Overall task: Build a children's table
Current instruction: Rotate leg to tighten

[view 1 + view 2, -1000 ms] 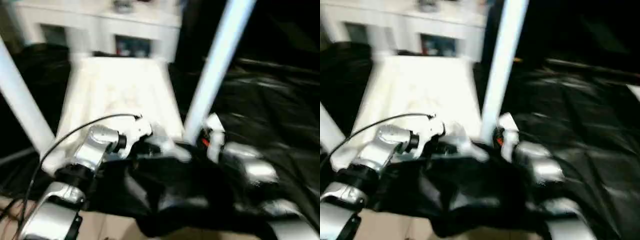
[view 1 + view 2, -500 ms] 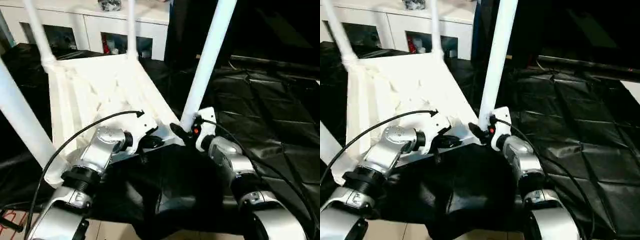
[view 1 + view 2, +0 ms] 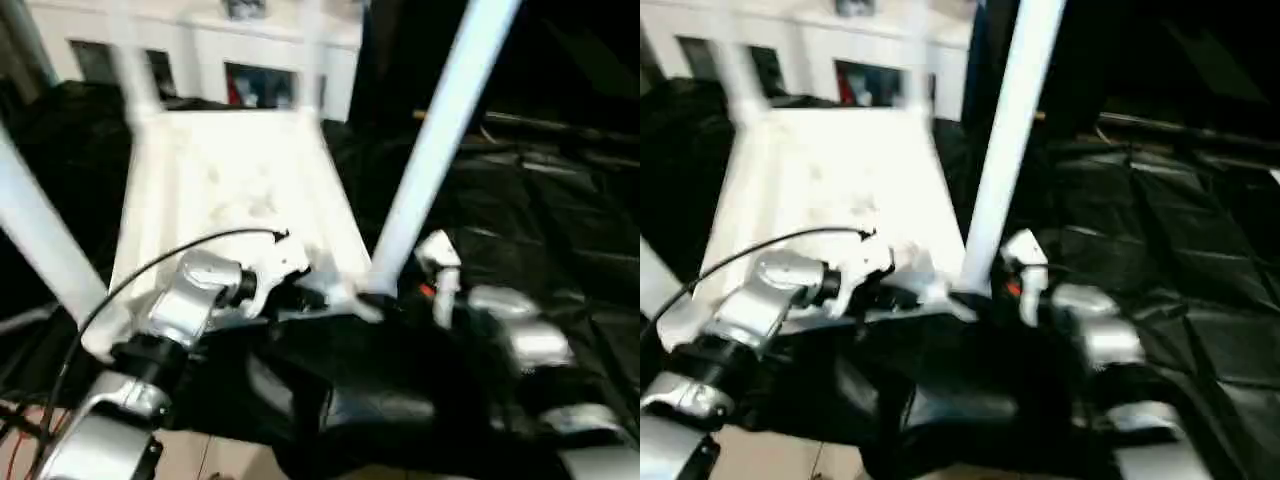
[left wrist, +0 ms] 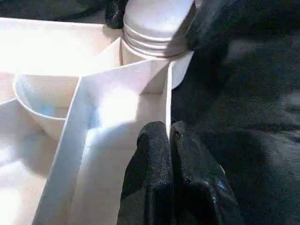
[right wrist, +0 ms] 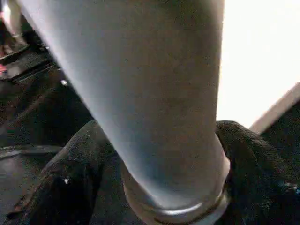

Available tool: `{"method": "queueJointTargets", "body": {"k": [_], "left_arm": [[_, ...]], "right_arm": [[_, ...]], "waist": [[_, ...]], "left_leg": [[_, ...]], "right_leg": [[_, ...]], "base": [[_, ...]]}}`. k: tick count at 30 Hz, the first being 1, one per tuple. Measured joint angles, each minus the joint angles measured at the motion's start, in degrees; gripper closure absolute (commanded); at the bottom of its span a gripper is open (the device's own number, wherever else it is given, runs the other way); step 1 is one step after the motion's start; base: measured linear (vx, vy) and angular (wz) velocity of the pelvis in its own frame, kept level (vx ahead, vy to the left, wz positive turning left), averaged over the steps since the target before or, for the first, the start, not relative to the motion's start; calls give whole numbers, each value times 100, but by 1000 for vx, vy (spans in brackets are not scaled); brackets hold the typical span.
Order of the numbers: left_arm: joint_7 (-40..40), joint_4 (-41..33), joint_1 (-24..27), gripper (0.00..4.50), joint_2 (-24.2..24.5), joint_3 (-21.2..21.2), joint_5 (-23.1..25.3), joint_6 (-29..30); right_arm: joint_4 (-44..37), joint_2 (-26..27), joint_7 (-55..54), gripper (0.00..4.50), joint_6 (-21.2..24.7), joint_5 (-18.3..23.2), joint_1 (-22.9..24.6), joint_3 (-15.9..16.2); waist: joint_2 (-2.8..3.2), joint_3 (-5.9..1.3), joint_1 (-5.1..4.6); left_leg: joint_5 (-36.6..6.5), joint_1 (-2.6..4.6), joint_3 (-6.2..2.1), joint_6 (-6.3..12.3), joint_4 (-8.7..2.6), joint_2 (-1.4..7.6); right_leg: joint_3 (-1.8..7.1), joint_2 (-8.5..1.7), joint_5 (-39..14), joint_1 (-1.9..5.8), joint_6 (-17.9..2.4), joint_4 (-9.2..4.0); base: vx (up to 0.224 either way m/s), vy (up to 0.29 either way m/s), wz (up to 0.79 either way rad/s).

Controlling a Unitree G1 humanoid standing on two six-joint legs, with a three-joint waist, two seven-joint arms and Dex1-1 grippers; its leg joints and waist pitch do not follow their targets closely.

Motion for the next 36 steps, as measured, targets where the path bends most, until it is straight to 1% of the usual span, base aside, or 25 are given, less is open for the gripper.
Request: {"method": "queueJointTargets", "body": {"k": [1, 2, 3, 4, 6, 12, 13, 20, 23, 24, 25, 28, 29, 31, 33, 35, 36], "left_arm": [[-40, 79, -38, 450, -2, -18, -2, -56], [-93, 173, -95, 450, -4, -40, -12, -95], [-127, 233, -123, 450, -2, -54, -26, -131], [-154, 276, -143, 450, -2, -67, -36, -162], [-246, 393, -202, 450, -3, -81, -50, -217], [-391, 527, -260, 450, 20, -87, -51, -360], [-396, 532, -260, 450, 25, -90, -51, -383], [-396, 583, -260, 450, 30, -71, -55, -440], [-247, 641, -259, 450, 68, 73, -53, -334], [8, 642, -253, 450, 70, 146, -36, -272], [178, 641, -252, 450, 69, 173, -27, -232], [469, 603, -220, 450, 20, 218, -14, -115], [602, 560, -210, 450, -6, 232, 16, -59], [954, 359, -135, 450, -64, 302, 132, 132], [1317, 130, -61, 450, -176, 332, 242, 377], [1467, -47, -3, 450, -249, 332, 302, 539], [1529, -145, 37, 450, -284, 332, 306, 621]], "right_arm": [[-16, -37, 68, 96, 47, 3, 1, 11], [-37, -79, 137, 96, 78, 3, 2, 34], [-45, -101, 195, 106, 105, 2, 6, 39], [-64, -114, 212, 115, 117, 2, 14, 46], [-198, -159, 214, 120, 193, -2, 71, 78], [-426, -173, 213, 161, 327, -61, 167, 81], [-443, -172, 213, 174, 354, -64, 167, 83], [-428, -131, 155, 179, 296, -84, 167, 75], [-259, 163, -313, 181, 199, -102, 117, -60], [-49, 402, -764, 181, 128, -121, 4, -190], [102, 538, -1081, 181, 75, -144, -94, -239], [367, 793, -1772, 182, 1, -178, -273, -357], [493, 909, -2034, 182, -53, -183, -341, -424], [805, 1250, -2783, 183, -175, -181, -532, -602], [1068, 1524, -3467, 183, -307, -189, -700, -754], [1174, 1601, -3725, 183, -456, -209, -752, -759], [1212, 1615, -3770, 148, -554, -222, -753, -759]], "waist": [[2, 0, 24], [2, 0, 44], [1, 0, 62], [1, -1, 72], [3, -1, 89], [-2, -3, 110], [-2, -2, 112], [6, -5, 109], [0, -4, 51], [-7, -1, -5], [-14, 2, -53], [-22, 4, -165], [-30, 2, -191], [-73, -6, -271], [-103, -19, -288], [-105, -21, -283], [-101, -23, -271]], "left_leg": [[0, 1, 0, 0, 0, -1], [0, 0, -1, 0, 0, -1], [0, 1, -1, 0, 0, 0], [0, 0, -1, -1, 0, 0], [1, 0, -1, -1, -2, 0], [1, -2, -1, -2, 0, 0], [1, -2, -1, -1, 0, 0], [1, 1, -1, -2, -1, 0], [1, 6, -4, -2, -1, 1], [2, 8, -7, -3, 1, 2], [2, 8, -13, -3, 3, 2], [2, 8, -19, -4, 9, 0], [2, 8, -18, -4, 10, 1], [2, 12, -21, -4, 7, 2], [2, 14, -26, -5, 10, 4], [2, 11, -22, -5, 10, 1], [2, 11, -19, -5, 11, 1]], "right_leg": [[1, 0, 0, 0, 0, 1], [-1, 0, 0, 0, 1, 2], [-1, 0, 0, 0, 1, 5], [-1, 0, 1, 0, 1, 7], [-1, 0, -1, 1, 3, 9], [-1, 0, -3, 4, 6, 9], [-1, 0, -3, 4, 6, 9], [-1, 0, -3, 4, 6, 10], [-4, 1, -5, 4, 13, 16], [-7, 3, -4, 0, 20, 17], [-13, 3, -2, -5, 19, 13], [-14, 3, -3, -8, 20, 5], [-15, 3, -2, -11, 20, 5], [-17, 3, -2, -19, 19, 12], [-22, 3, -1, -28, 18, 11], [-13, 2, -1, -29, 18, 8], [-6, 2, -1, -28, 18, 8]], "base": [[0, 0, 0], [0, 0, 0], [0, 0, 0], [0, 0, 0], [0, 0, 0], [0, 0, 0], [0, 0, 0], [0, 0, 0], [0, 0, 0], [0, 0, 0], [0, 0, 0], [0, 0, 0], [0, 0, 0], [0, 0, 0], [0, 0, 0], [0, 0, 0], [0, 0, 0]]}}
